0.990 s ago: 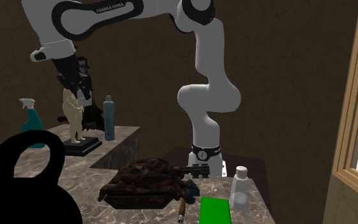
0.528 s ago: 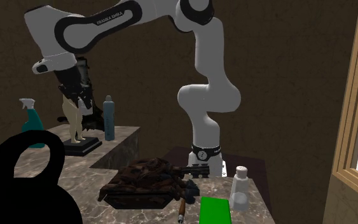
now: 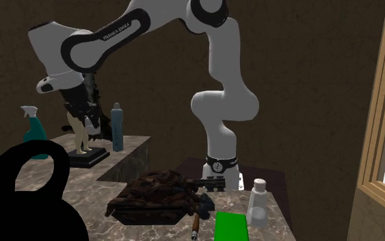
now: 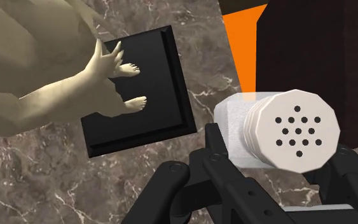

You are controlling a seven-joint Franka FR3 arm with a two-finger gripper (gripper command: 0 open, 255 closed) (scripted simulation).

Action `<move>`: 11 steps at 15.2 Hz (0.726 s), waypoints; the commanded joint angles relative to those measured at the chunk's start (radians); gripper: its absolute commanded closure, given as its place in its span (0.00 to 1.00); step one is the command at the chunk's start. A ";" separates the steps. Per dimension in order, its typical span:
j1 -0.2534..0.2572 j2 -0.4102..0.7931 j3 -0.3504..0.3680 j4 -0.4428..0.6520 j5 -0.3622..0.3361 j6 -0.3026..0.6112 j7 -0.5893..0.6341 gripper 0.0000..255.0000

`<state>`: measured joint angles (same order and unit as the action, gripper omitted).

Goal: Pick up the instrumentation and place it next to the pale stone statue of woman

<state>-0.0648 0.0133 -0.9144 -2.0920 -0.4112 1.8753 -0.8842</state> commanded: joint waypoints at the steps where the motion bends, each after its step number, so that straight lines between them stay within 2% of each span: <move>1: -0.004 0.020 -0.003 -0.016 0.010 0.032 -0.002 1.00; 11: -0.028 0.123 -0.001 -0.081 0.071 0.175 -0.014 1.00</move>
<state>-0.0903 0.1245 -0.9172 -2.1690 -0.3476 2.0370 -0.8961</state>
